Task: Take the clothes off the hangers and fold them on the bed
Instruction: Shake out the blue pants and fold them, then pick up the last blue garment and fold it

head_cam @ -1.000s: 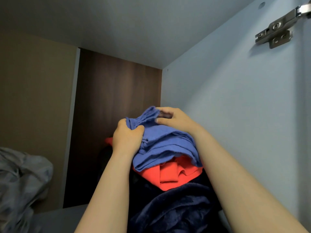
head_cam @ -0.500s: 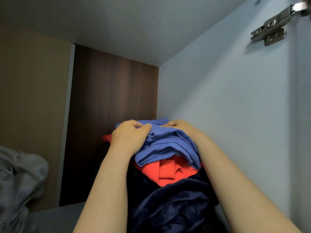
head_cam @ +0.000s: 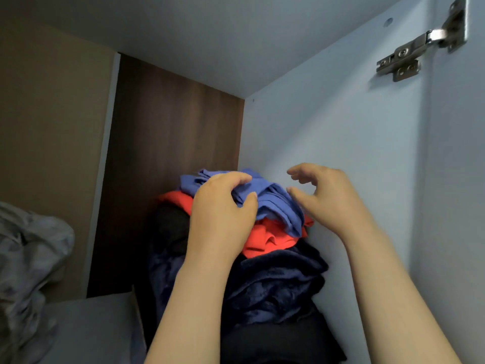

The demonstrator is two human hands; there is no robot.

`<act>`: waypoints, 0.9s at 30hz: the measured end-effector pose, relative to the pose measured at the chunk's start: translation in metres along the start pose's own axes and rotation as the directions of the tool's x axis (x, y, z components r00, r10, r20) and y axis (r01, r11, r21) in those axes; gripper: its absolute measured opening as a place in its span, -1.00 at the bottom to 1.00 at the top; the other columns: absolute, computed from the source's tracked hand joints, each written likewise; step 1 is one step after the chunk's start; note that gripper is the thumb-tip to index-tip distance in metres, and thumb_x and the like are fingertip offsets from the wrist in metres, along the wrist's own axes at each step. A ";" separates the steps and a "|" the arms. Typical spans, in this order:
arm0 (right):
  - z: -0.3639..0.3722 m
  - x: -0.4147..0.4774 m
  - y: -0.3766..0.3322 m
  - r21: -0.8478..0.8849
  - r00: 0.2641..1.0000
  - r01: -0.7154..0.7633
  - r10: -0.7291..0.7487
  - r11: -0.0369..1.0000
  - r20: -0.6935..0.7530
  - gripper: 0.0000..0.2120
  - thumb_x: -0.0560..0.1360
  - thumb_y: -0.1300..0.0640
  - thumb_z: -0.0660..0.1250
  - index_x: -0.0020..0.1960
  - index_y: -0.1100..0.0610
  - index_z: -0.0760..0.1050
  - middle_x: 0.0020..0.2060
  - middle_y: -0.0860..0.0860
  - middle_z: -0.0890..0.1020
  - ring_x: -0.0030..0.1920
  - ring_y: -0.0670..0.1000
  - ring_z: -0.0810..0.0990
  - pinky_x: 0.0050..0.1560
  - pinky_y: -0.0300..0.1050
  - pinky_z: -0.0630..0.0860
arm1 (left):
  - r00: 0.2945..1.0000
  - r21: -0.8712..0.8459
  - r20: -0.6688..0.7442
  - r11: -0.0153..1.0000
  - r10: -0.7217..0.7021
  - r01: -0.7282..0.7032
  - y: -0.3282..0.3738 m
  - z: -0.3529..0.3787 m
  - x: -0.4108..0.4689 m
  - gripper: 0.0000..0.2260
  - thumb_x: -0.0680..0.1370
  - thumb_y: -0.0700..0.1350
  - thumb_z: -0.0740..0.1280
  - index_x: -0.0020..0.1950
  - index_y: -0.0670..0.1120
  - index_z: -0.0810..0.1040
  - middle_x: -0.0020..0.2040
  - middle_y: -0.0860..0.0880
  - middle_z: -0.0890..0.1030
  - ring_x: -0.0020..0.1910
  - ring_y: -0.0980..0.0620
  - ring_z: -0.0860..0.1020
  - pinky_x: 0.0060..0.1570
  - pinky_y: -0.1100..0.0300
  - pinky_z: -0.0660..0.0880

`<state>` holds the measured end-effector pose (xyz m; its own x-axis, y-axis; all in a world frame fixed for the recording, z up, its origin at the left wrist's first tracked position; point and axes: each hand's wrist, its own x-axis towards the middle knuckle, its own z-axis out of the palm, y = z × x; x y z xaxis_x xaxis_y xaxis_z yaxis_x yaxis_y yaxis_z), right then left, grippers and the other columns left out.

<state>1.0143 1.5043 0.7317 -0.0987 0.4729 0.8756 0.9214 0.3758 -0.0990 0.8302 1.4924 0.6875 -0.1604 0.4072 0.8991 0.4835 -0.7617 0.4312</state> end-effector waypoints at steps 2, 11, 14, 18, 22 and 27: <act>-0.009 -0.017 -0.005 -0.021 1.000 -0.026 0.026 0.999 0.002 -0.68 0.44 0.16 0.40 0.19 0.06 0.59 0.04 -0.03 0.68 0.05 -0.04 0.61 0.18 -0.04 0.50 | 1.000 -0.026 -0.002 1.000 0.000 0.000 0.008 -0.003 -0.013 -0.75 0.46 -0.18 0.42 0.13 -0.05 0.63 0.09 0.08 0.63 0.12 0.11 0.53 0.16 0.36 0.36; -0.062 -0.107 -0.046 -0.205 0.988 -0.142 0.152 0.969 0.036 -0.71 0.49 0.11 0.36 0.20 -0.01 0.57 0.06 -0.13 0.65 0.05 -0.12 0.58 0.17 -0.06 0.51 | 0.992 -0.107 0.122 0.993 -0.040 0.053 0.039 -0.025 -0.066 -0.71 0.45 -0.21 0.36 0.15 0.00 0.61 0.15 0.05 0.60 0.17 0.00 0.51 0.21 0.00 0.42; -0.082 -0.137 -0.070 -0.285 0.977 -0.189 0.209 0.940 0.039 -0.71 0.50 0.09 0.35 0.22 -0.03 0.55 0.07 -0.15 0.64 0.06 -0.12 0.58 0.16 -0.06 0.51 | 0.969 -0.198 0.239 0.973 -0.065 0.114 0.049 -0.029 -0.086 -0.69 0.47 -0.20 0.37 0.20 -0.03 0.58 0.17 0.03 0.59 0.19 0.00 0.49 0.23 0.00 0.40; -0.112 -0.178 -0.103 -0.410 0.954 -0.258 0.297 0.875 0.032 -0.69 0.49 0.11 0.36 0.24 0.00 0.55 0.10 -0.09 0.64 0.08 -0.06 0.59 0.15 -0.05 0.50 | 0.920 -0.252 0.388 0.956 -0.044 0.152 0.065 -0.039 -0.116 -0.64 0.48 -0.20 0.34 0.28 -0.04 0.55 0.26 -0.02 0.55 0.26 -0.03 0.46 0.29 0.02 0.36; -0.148 -0.220 -0.141 -0.529 0.918 -0.341 0.397 0.777 -0.009 -0.67 0.49 0.13 0.36 0.26 0.04 0.54 0.13 -0.05 0.64 0.10 -0.03 0.58 0.13 -0.10 0.47 | 0.858 -0.339 0.511 0.929 0.050 0.148 0.087 -0.058 -0.145 -0.64 0.49 -0.17 0.34 0.30 -0.03 0.53 0.29 -0.02 0.52 0.29 -0.02 0.44 0.31 0.10 0.33; -0.192 -0.259 -0.196 -0.624 0.888 -0.397 0.453 0.673 -0.077 -0.67 0.50 0.13 0.36 0.26 0.02 0.54 0.13 -0.07 0.63 0.11 -0.05 0.57 0.16 -0.09 0.46 | 0.791 -0.458 0.574 0.884 0.211 0.096 0.117 -0.083 -0.171 -0.64 0.52 -0.13 0.35 0.31 0.02 0.51 0.29 0.08 0.52 0.27 0.06 0.44 0.16 0.31 0.28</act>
<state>0.9317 1.1557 0.6148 0.3583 0.5291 0.7692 0.8939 -0.4322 -0.1190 0.8427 1.2918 0.5901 0.4689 0.4505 0.7597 0.0174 -0.8647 0.5020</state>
